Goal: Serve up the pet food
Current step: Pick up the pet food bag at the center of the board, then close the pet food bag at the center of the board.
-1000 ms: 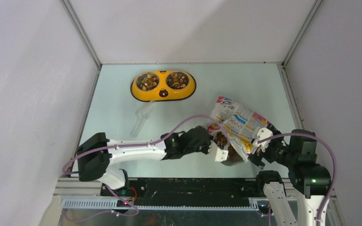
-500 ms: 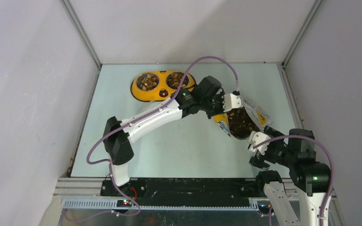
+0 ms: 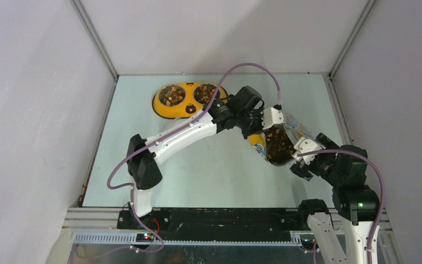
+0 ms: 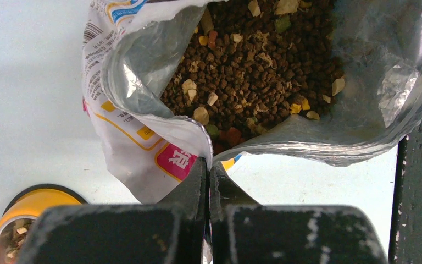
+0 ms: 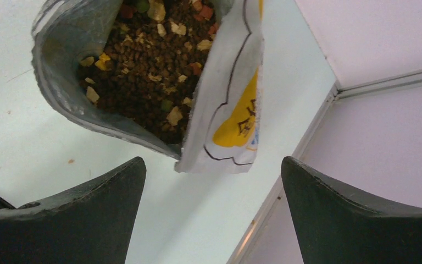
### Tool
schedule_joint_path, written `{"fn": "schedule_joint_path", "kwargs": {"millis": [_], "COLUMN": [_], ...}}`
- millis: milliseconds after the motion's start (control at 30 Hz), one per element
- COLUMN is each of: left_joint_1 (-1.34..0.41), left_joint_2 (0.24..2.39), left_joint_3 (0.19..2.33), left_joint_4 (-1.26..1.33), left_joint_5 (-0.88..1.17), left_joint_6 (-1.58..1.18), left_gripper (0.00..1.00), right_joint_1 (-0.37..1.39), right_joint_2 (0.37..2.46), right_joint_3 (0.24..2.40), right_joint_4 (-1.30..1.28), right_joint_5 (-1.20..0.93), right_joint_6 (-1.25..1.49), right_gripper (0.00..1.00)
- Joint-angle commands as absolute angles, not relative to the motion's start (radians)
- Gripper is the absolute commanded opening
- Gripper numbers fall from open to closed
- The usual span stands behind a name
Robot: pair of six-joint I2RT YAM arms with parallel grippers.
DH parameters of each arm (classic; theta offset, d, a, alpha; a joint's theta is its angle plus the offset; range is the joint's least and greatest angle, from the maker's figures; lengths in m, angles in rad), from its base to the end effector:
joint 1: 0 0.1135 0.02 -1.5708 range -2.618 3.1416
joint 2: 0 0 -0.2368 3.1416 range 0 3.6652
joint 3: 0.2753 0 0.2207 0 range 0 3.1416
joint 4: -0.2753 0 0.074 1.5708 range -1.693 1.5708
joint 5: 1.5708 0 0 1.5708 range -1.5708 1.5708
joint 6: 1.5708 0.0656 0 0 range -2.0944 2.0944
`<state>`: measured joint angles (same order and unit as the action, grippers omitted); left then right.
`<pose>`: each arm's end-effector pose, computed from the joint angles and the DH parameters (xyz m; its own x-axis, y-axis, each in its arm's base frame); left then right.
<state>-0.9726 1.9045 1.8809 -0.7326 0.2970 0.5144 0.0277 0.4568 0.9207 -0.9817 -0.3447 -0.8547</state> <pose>0.2155 -0.3503 0.2984 0.1114 0.6720 -0.7321 0.9824 0.0367 0.1831 0.0879 0.0246 0.2994 -0.0837 -0.7126 -0.6966 -0.5830 0.6019 -0.5457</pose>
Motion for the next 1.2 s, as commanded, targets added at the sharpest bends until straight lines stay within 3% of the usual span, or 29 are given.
{"fn": "schedule_joint_path", "kwargs": {"millis": [0, 400, 633, 767, 833, 933, 1067, 1167], "left_joint_1": [-0.966, -0.960, -0.959, -0.956, -0.952, -0.943, -0.925, -0.913], "left_joint_2": [1.907, 1.911, 1.908, 1.899, 1.893, 1.884, 1.875, 1.857], "left_joint_3": [1.969, 1.971, 1.973, 1.967, 1.960, 1.940, 1.920, 1.894], "left_joint_4": [-0.654, -0.656, -0.658, -0.656, -0.653, -0.648, -0.643, -0.643], "left_joint_5": [0.360, 0.374, 0.377, 0.380, 0.382, 0.386, 0.403, 0.428], "left_joint_6": [0.474, 0.459, 0.453, 0.449, 0.446, 0.445, 0.443, 0.440], "left_gripper": [0.00, 0.00, 0.00, 0.00, 0.00, 0.00, 0.00, 0.00], "right_joint_1": [0.022, 0.088, 0.451, 0.496, 0.497, 0.498, 0.500, 0.495], "right_joint_2": [0.443, 0.480, 0.572, 0.596, 0.578, 0.547, 0.523, 0.506], "right_joint_3": [0.881, 0.784, 0.725, 0.712, 0.712, 0.715, 0.732, 0.761], "right_joint_4": [-0.940, -0.770, -0.668, -0.657, -0.650, -0.652, -0.703, -0.716], "right_joint_5": [-0.401, -0.357, 0.082, 0.213, 0.254, 0.304, 0.289, 0.257], "right_joint_6": [-0.819, -0.768, -0.737, -0.738, -0.755, -0.786, -0.789, -0.766], "right_gripper": [0.96, 1.00, 0.97, 0.81, 0.68, 0.35, 0.03, 0.00]}}
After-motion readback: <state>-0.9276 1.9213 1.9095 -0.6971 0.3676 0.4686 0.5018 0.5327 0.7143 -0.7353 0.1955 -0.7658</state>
